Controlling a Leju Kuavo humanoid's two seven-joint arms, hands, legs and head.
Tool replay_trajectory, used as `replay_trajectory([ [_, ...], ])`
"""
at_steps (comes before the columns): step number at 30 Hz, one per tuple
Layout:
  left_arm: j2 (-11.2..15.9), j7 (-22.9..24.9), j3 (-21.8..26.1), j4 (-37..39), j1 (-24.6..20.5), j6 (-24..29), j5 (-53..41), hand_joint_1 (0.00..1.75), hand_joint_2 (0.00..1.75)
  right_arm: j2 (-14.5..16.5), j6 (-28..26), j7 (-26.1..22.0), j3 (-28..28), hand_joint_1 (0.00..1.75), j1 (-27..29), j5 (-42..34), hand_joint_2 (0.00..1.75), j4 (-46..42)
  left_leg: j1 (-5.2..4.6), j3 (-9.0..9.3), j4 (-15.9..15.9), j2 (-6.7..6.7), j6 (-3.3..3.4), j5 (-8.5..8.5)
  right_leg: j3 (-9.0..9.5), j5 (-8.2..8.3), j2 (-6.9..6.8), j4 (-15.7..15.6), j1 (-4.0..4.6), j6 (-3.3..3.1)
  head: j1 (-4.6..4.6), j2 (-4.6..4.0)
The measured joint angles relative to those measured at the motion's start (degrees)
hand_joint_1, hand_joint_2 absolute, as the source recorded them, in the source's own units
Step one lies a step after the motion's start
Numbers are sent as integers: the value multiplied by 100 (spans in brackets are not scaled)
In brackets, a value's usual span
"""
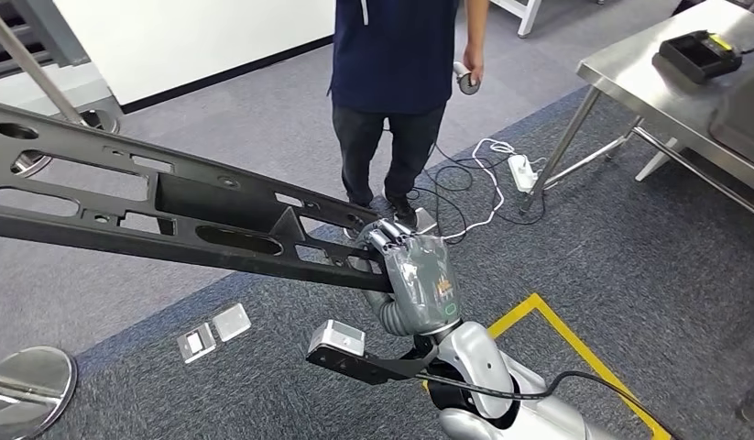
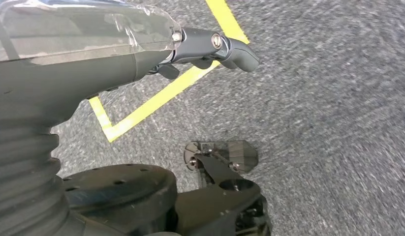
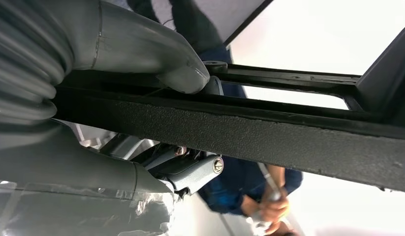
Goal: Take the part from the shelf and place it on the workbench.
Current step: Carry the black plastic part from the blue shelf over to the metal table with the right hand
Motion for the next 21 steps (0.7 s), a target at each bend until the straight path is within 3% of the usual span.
replay_trajectory([
  [2,1,-5,0,-1,-4,2,5,0,175,0,1,-1,0,175,-6,-1,175,1,-21,54,12,103,-65,-53,332,238,-248,-671,45,-36,38,0],
  [3,1,-9,0,-1,-5,3,13,0,175,0,1,0,0,175,-10,-1,175,1,-38,76,15,150,-99,-73,392,249,-309,-804,72,-71,36,0],
  [5,1,-26,0,-2,-9,6,38,0,175,0,1,0,0,175,-17,-2,175,1,-45,125,7,260,-163,-104,392,222,-198,-822,100,-158,1,0],
  [6,0,-42,0,-4,-15,7,49,0,175,0,1,-1,0,175,-20,-2,175,1,-33,155,20,254,-199,-139,404,224,-136,-835,93,-191,-14,0],
  [8,0,-80,1,-6,-29,7,60,0,175,4,4,-2,1,175,-44,-1,175,0,-4,91,291,24,-244,-341,436,235,-11,-865,67,-260,-64,0],
  [10,0,-105,2,-7,-23,7,70,0,175,13,8,1,3,175,-63,1,175,0,-3,-248,1014,-266,-246,-701,451,233,123,-869,69,-305,-146,0],
  [12,0,-113,2,-7,3,7,87,0,175,17,11,9,7,175,-62,5,175,1,-19,-619,1665,-340,-233,-880,459,227,289,-861,91,-321,-201,0],
  [13,0,-115,2,-7,13,7,96,0,175,16,14,15,9,175,-61,8,175,1,-27,-685,1709,-351,-216,-797,467,224,381,-855,102,-323,-216,0],
  [14,0,-118,2,-7,16,7,103,0,175,16,17,20,10,175,-59,11,175,1,-34,-642,1520,-371,-190,-602,478,219,470,-847,109,-323,-226,0],
  [15,0,-121,3,-7,14,7,110,0,175,15,20,23,11,175,-58,14,175,1,-39,-513,1145,-435,-158,-337,490,211,556,-838,113,-318,-234,0],
  [17,1,-128,10,-7,4,5,120,0,175,16,23,26,11,175,-57,15,175,0,-30,-254,423,-731,-107,15,488,193,708,-811,109,-292,-246,0],
  [19,2,-137,21,-7,6,3,134,0,175,17,25,27,11,175,-54,16,175,0,-37,-169,163,-916,-91,74,451,191,841,-792,75,-243,-248,0],
  [21,1,-144,30,-6,18,2,151,0,175,18,26,27,11,175,-50,17,175,1,-46,-148,119,-801,-63,91,419,191,952,-783,39,-184,-254,0],
])
